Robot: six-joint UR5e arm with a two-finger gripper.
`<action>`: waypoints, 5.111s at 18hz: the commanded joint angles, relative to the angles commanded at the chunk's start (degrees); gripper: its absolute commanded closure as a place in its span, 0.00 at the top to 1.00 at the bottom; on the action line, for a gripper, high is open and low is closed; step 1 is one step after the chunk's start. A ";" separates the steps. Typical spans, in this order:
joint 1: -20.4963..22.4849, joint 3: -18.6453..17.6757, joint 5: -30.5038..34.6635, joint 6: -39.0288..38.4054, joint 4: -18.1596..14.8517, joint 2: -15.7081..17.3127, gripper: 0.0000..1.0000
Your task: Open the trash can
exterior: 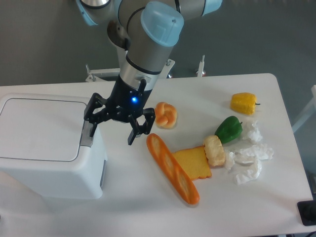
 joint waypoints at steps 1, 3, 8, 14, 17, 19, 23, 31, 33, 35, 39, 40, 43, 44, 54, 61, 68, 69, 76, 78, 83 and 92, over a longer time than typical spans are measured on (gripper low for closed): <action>0.00 0.00 0.00 0.00 0.09 0.00 1.00; 0.00 0.00 0.00 0.00 0.09 0.00 1.00; 0.00 -0.09 0.00 0.00 0.09 0.00 1.00; 0.00 -0.09 0.00 0.00 0.09 0.00 1.00; 0.00 -0.09 0.00 0.00 0.09 -0.17 1.00; 0.00 -0.09 0.00 0.00 0.09 -0.18 1.00; 0.00 -0.09 0.00 0.00 0.09 -0.18 1.00; 0.00 -0.09 0.00 0.00 0.09 -0.18 1.00; 0.00 -0.09 0.00 0.00 0.09 -0.26 1.00; 0.00 -0.09 0.00 0.00 0.17 -0.26 1.00; -0.09 -0.09 0.00 0.00 0.17 -0.26 1.00; -0.09 -0.09 0.00 0.00 0.17 -0.26 1.00; -0.09 -0.17 0.00 0.09 0.17 -0.26 1.00; -0.09 -0.18 0.09 0.00 0.17 -0.26 1.00; -0.09 -0.18 0.00 0.00 0.17 -0.35 1.00; -0.09 -0.09 0.00 0.00 0.17 -0.35 1.00; -0.09 0.00 0.00 0.09 0.17 -0.35 1.00; -0.09 0.17 0.00 0.09 0.17 -0.26 1.00; 0.00 1.93 0.00 1.57 0.52 -0.26 1.00; 0.09 2.02 0.17 5.60 0.70 0.26 1.00; 0.17 2.02 2.97 10.98 1.23 1.58 1.00; 0.00 1.93 15.72 19.86 2.46 3.43 1.00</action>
